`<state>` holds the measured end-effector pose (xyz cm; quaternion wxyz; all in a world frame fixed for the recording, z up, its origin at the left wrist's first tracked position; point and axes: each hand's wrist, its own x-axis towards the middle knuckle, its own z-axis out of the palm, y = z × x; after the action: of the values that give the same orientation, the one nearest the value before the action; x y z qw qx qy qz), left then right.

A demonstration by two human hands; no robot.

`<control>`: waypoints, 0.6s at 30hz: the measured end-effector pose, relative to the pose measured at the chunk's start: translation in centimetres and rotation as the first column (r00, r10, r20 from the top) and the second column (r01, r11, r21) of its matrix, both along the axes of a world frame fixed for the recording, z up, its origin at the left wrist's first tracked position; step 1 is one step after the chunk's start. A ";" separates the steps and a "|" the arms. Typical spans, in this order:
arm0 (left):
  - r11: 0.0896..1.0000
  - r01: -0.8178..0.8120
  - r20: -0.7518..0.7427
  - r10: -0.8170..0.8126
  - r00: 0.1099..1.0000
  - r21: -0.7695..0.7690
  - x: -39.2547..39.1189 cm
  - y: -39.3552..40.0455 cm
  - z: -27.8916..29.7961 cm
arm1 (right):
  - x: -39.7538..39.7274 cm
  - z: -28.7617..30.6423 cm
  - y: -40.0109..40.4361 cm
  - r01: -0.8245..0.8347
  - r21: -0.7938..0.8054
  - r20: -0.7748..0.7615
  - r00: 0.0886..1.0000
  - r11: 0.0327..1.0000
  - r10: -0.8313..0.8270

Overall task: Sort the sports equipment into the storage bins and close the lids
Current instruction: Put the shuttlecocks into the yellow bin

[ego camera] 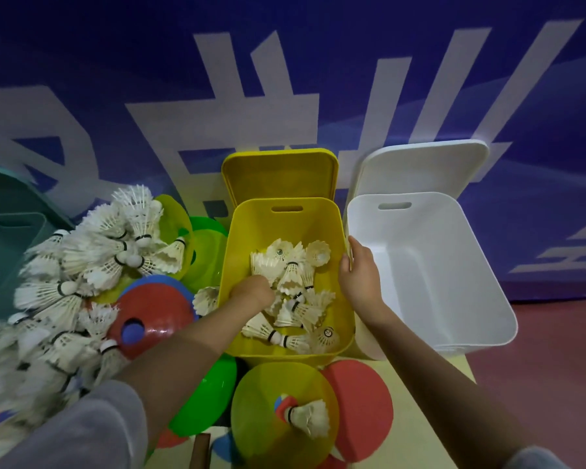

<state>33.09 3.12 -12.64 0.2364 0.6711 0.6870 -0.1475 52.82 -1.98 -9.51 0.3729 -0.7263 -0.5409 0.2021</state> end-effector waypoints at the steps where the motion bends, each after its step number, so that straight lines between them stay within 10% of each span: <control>1: 1.000 -0.009 0.054 0.008 0.999 0.016 -0.1 -0.2 0.7 | 0.1 -0.1 0.1 0.002 -0.020 0.007 1.000 1.000 -0.001; 11: 0.842 0.026 0.489 -0.338 0.804 0.539 -8.4 -8.9 6.6 | -2.0 3.0 -4.9 -0.093 0.091 0.204 0.976 0.992 0.073; 18: 0.816 -0.149 0.522 -0.207 0.827 0.559 -14.0 -10.1 3.6 | -7.4 3.3 -13.9 -0.491 0.164 0.081 0.871 0.856 0.484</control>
<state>19.08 -6.94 -9.07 0.2103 0.7342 0.5875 0.2676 45.45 -15.90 -6.19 0.3633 -0.5327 -0.7299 0.2269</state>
